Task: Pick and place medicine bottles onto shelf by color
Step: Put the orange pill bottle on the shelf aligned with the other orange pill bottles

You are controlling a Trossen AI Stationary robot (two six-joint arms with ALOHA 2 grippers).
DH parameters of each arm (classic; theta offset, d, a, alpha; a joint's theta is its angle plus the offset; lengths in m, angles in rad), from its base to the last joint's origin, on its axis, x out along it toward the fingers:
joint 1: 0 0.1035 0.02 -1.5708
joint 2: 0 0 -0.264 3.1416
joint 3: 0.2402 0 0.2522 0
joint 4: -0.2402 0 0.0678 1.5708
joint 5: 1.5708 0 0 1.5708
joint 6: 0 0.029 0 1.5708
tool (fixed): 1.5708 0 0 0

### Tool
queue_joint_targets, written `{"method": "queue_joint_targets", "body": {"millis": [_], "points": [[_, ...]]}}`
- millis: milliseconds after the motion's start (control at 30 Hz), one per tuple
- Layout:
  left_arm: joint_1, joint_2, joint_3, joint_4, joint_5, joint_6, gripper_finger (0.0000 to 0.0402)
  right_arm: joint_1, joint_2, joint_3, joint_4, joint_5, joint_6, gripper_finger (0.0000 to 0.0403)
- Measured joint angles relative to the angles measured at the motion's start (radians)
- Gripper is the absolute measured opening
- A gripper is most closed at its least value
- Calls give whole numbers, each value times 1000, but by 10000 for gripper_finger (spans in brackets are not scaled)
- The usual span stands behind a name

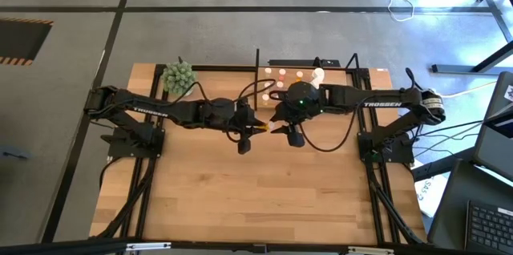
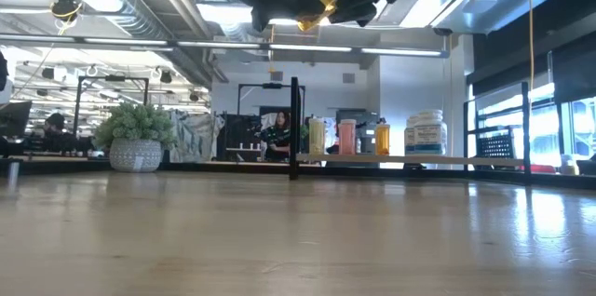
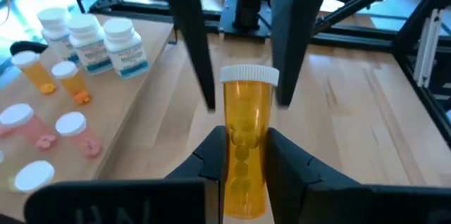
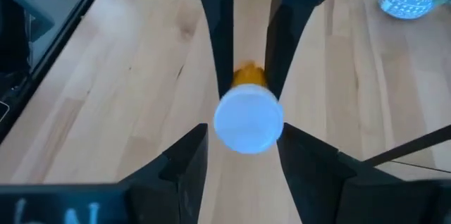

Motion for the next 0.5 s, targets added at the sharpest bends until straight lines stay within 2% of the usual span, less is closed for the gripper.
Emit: {"method": "queue_joint_targets", "body": {"millis": [500], "points": [[0, 0, 0, -5, 0, 0, 55, 0, 17, 2, 56, -26, 6, 172]]}}
